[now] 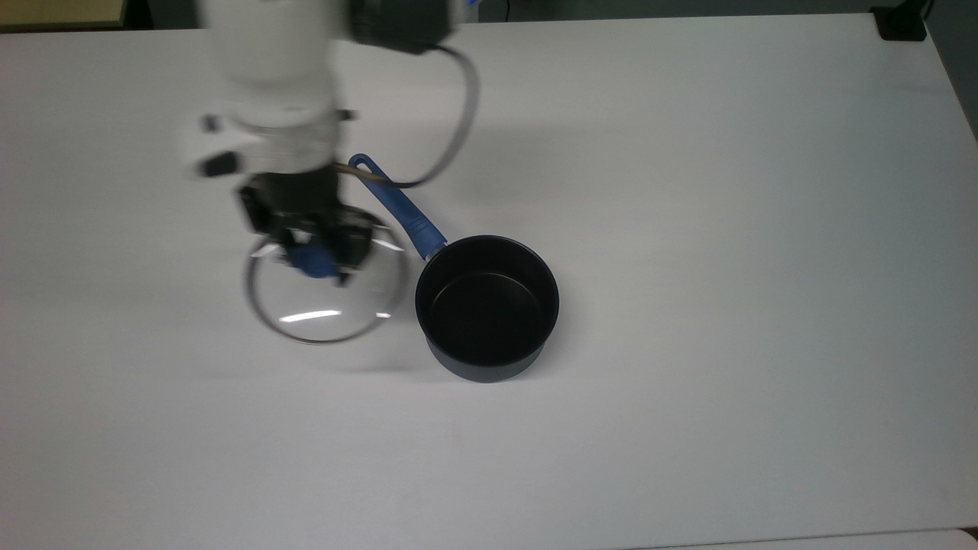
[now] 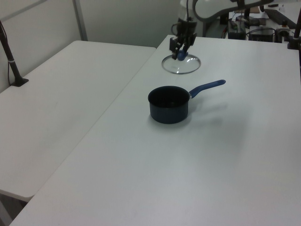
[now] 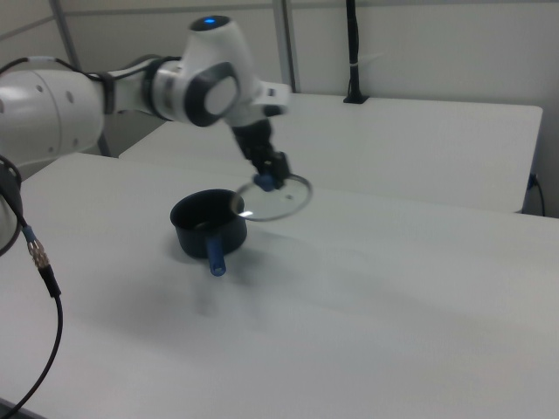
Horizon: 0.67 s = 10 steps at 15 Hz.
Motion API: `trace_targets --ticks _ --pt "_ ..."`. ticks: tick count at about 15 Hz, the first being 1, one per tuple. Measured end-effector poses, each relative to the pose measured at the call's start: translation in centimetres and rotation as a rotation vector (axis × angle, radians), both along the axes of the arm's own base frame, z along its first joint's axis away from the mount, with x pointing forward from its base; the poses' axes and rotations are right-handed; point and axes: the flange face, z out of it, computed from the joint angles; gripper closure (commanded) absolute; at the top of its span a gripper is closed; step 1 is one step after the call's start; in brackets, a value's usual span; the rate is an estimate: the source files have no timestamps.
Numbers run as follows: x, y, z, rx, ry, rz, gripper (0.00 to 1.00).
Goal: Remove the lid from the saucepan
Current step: 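Carry the lid away from the saucepan beside the handle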
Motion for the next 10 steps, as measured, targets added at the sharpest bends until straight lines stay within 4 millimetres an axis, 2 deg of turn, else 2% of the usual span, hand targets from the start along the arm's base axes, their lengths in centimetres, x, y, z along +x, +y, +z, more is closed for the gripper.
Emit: trace_targets --ticks 2,4,7,10 --pt "-0.7 -5.1 -0.2 -0.001 0.004 -0.027 0.59" --pt "-1.5 -9.5 -1.1 -0.007 0.021 -0.045 0.59" --pt "-2.2 -13.8 -3.2 -0.017 0.024 -0.082 0.59" --pt "-2.8 -17.3 -6.9 -0.023 0.036 -0.129 0.59"
